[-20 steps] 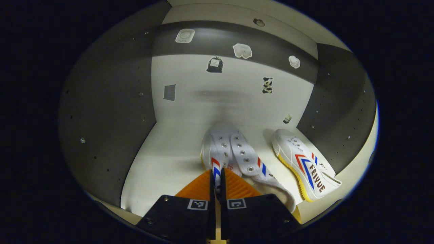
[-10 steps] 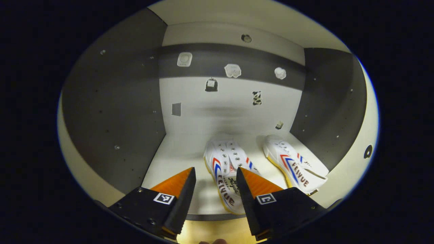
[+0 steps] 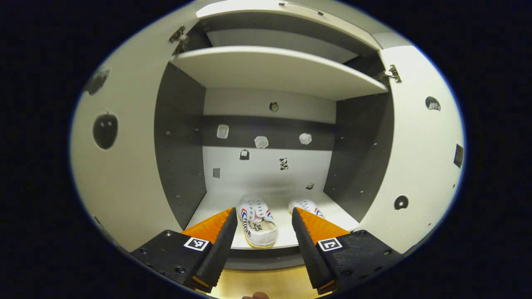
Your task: Grab one shoe with the right hand and put it into the shoe cabinet, grab the other shoe with the left hand and put it into the shoe cabinet; then close the right door with the right hand and the left door with the left hand.
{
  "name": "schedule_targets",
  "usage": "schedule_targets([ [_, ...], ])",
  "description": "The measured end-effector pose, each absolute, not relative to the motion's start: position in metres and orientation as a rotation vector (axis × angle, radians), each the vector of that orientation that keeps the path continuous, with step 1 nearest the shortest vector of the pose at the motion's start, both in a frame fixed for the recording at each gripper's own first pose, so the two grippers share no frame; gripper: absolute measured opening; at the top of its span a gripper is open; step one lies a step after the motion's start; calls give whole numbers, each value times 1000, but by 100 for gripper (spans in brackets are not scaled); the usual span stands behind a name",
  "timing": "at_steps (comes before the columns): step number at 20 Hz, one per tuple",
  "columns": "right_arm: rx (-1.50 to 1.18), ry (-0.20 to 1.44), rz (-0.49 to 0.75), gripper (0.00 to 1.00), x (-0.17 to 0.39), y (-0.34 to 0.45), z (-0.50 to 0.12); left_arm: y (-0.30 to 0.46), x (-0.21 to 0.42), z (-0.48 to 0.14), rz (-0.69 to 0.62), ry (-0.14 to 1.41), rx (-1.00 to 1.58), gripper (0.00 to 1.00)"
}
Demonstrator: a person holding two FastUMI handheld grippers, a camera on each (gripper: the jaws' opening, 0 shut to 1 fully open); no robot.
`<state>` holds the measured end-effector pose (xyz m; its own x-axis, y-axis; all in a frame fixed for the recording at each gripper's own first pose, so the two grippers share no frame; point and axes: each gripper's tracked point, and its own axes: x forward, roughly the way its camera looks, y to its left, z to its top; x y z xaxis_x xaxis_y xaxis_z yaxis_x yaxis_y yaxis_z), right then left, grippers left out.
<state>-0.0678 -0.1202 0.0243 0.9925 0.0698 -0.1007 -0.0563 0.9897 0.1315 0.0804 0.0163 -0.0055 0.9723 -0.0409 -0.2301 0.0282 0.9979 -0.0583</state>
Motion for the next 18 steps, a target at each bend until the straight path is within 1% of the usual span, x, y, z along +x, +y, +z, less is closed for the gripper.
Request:
schedule_targets([
  [1,126,108,55,53,-69,-133,24,10,72,5,-37,212,-53,80],
  [2,127,108,49,59,-69,-142,24,4,65,13,-38,195,-51,80],
  [3,128,105,47,54,-67,-151,24,-1,57,20,-40,184,-45,80],
  [4,129,106,48,65,-67,-158,24,-7,50,27,-47,171,-41,81],
  [5,129,104,47,67,-62,-163,22,-13,43,32,-53,163,-38,82],
  [6,127,101,46,80,-59,-170,22,-16,36,36,-57,158,-34,85],
  [7,120,98,33,85,-57,-181,22,-19,29,39,-58,156,-30,88],
  [8,115,97,25,89,-53,-189,21,-21,23,40,-56,156,-26,88],
  [10,119,86,11,91,-50,-202,24,-21,12,42,-46,156,-23,88],
  [11,114,89,4,97,-47,-208,22,-20,6,44,-39,156,-23,87],
  [18,117,140,35,97,-31,-210,1,0,-16,61,14,127,8,88],
])
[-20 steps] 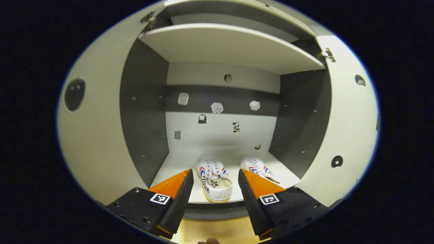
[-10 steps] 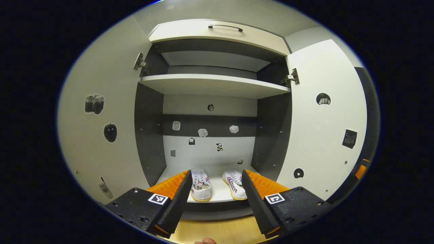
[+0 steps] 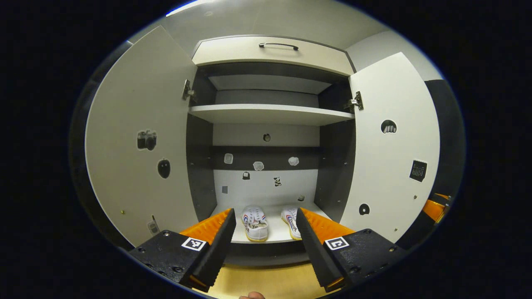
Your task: Grab one shoe with the right hand and put it into the shoe cabinet, grab the other shoe with the left hand and put it into the shoe cabinet; then close the right door with the right hand and the left door with the left hand.
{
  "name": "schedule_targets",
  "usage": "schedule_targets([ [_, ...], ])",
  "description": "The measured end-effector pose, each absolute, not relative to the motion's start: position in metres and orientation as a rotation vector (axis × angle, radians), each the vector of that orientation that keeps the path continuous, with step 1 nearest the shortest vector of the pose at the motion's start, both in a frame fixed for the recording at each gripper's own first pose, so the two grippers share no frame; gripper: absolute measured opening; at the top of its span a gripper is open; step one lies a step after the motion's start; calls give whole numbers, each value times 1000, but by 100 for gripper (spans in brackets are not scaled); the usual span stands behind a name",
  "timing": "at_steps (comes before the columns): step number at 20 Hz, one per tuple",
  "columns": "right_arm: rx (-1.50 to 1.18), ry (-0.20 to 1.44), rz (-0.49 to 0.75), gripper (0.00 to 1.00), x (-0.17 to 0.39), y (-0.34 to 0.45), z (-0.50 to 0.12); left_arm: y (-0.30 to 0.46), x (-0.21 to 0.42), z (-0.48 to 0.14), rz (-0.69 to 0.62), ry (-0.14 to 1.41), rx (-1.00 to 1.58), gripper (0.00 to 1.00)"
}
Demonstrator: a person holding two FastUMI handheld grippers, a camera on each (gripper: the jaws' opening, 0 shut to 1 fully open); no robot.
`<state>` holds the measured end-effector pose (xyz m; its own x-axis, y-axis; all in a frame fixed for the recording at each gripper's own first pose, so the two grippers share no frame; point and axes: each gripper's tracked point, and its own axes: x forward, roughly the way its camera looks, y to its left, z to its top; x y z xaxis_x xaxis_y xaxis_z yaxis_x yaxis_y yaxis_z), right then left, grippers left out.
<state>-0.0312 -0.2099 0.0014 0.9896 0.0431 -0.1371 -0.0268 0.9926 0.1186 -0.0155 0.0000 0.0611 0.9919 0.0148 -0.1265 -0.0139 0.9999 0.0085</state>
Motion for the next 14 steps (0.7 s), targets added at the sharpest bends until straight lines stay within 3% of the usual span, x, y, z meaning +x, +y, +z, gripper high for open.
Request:
schedule_targets([
  [14,49,156,138,97,-33,-171,5,28,-54,84,83,76,80,88],
])
